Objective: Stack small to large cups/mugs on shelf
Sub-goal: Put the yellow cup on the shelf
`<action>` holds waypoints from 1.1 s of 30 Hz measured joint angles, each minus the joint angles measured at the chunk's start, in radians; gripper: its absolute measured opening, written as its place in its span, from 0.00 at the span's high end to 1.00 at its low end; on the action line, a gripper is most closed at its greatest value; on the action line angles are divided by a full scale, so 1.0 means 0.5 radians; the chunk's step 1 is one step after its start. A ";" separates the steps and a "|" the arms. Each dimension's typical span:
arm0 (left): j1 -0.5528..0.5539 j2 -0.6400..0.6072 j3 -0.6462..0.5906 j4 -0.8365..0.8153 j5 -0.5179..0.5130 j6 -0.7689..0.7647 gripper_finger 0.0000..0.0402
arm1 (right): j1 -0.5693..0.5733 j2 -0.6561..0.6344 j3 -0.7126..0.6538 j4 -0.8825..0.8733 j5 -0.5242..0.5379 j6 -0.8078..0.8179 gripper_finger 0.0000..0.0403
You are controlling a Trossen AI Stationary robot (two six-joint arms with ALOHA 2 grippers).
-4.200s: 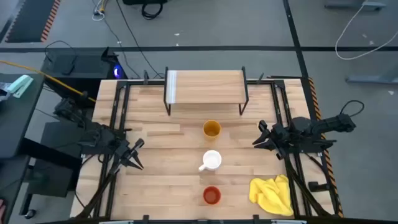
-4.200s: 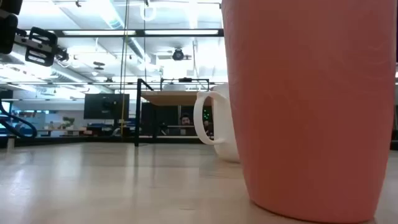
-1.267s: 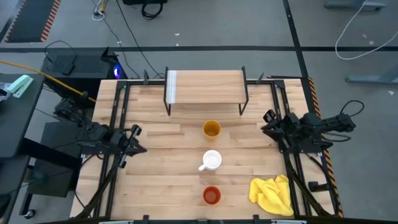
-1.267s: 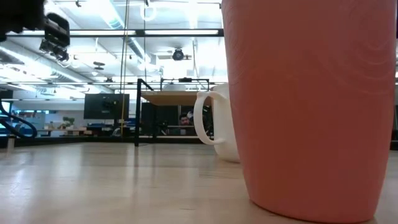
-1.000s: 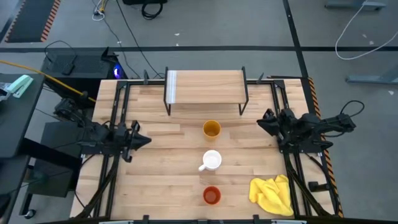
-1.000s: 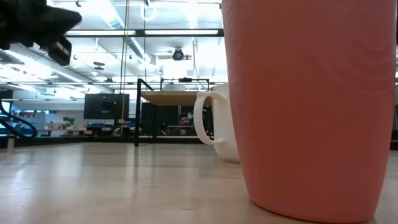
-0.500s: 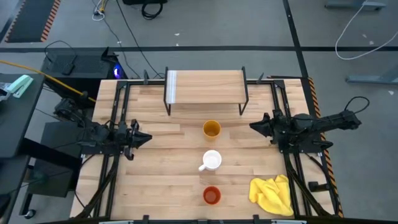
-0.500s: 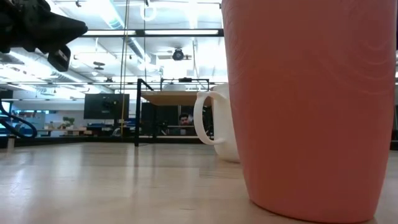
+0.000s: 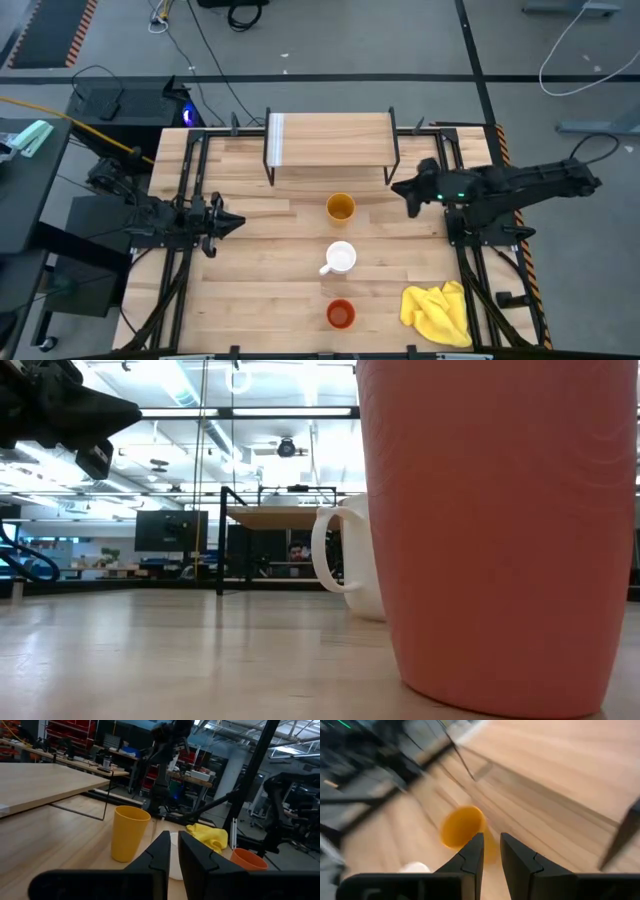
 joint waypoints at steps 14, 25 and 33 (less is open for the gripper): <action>0.000 0.000 0.000 -0.001 0.000 0.213 0.91 | -0.381 0.497 0.309 -0.389 -0.352 0.004 0.82; 0.000 0.000 0.000 -0.062 0.001 0.213 0.90 | -0.482 0.546 0.334 -0.303 -0.589 0.101 0.82; -0.001 0.000 0.000 -0.089 0.001 0.192 0.93 | -0.482 0.739 0.653 -0.353 -0.631 -0.051 0.82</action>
